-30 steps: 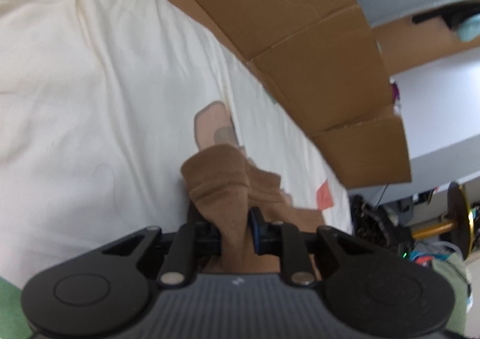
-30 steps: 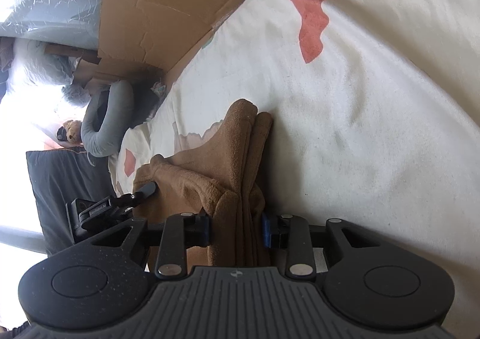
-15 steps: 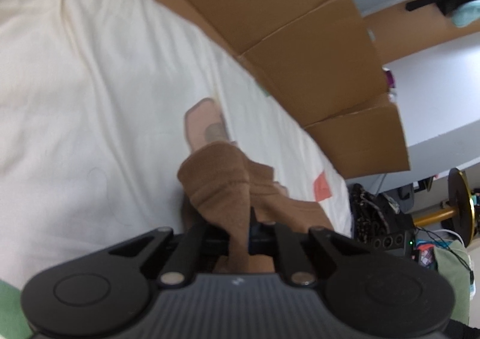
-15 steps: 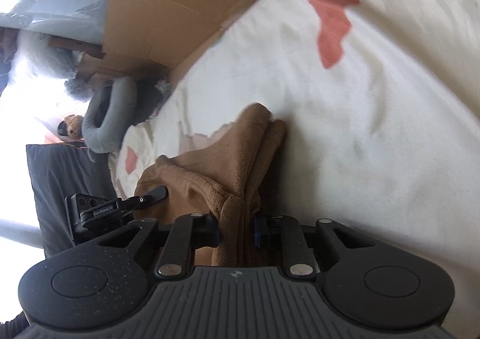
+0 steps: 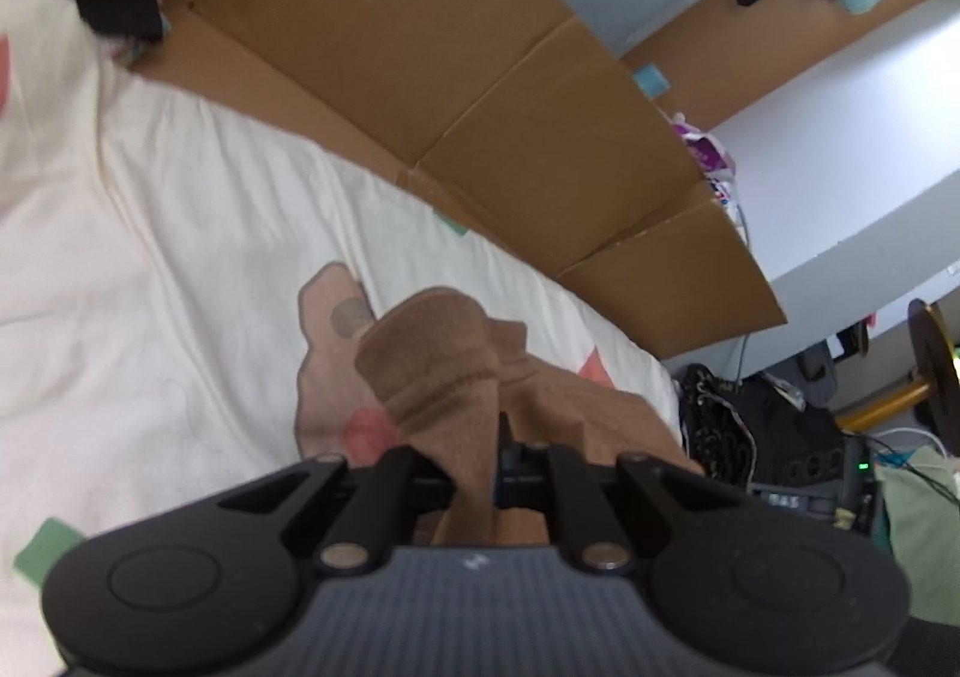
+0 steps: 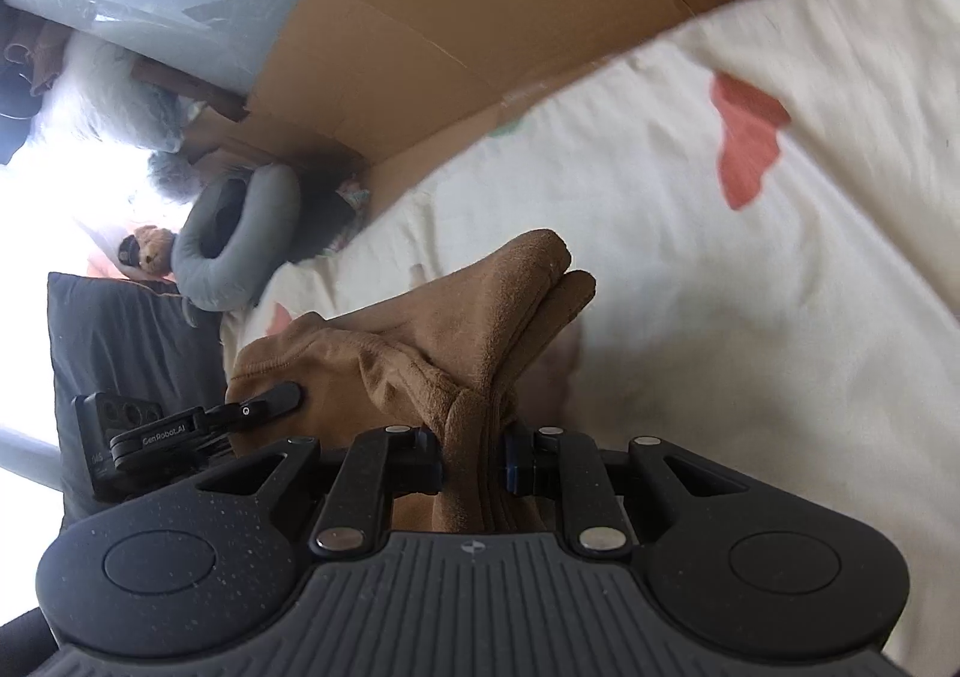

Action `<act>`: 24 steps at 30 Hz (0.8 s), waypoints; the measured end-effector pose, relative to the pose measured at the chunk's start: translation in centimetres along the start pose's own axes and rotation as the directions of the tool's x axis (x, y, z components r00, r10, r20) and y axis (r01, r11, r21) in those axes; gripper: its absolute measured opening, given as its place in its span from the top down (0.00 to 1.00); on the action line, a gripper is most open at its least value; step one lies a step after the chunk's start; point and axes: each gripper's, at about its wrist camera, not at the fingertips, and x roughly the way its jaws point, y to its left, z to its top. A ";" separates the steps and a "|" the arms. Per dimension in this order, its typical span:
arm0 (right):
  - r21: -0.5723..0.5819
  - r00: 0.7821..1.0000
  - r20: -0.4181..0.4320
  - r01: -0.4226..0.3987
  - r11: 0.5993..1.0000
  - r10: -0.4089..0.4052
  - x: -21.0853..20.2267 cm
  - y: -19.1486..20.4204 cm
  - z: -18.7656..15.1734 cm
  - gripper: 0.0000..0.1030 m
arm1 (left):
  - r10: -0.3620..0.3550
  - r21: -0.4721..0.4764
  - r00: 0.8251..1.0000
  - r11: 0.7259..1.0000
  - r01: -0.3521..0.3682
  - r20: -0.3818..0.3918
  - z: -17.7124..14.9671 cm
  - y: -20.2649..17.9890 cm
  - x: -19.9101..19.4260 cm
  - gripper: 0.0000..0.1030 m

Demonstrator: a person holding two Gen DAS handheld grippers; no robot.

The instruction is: Fold clothes

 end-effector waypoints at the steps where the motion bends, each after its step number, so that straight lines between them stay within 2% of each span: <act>1: -0.017 1.000 0.004 0.001 1.000 -0.001 -0.5 0.9 0.0 0.84 | 0.011 0.004 1.000 1.000 -0.011 0.003 0.0 -0.7 -0.6 0.95; 6: -0.080 1.000 0.009 -0.007 0.997 0.007 -3.4 5.2 -0.1 0.85 | 0.042 0.040 0.999 0.998 -0.043 0.026 0.8 -5.0 -3.9 0.95; 10: -0.105 0.999 0.050 -0.005 0.994 0.010 -6.9 8.0 0.4 0.85 | 0.065 0.079 0.997 0.995 -0.069 0.046 2.1 -9.1 -6.9 0.95; 16: -0.187 0.992 0.125 -0.002 0.982 0.026 -12.5 13.0 2.0 0.86 | 0.055 0.146 0.992 0.987 -0.071 0.114 4.6 -16.1 -12.0 0.95; 24: -0.268 0.971 0.232 0.002 0.964 0.062 -20.4 20.4 4.9 0.86 | 0.026 0.199 0.976 0.977 -0.070 0.218 7.7 -24.9 -18.1 0.95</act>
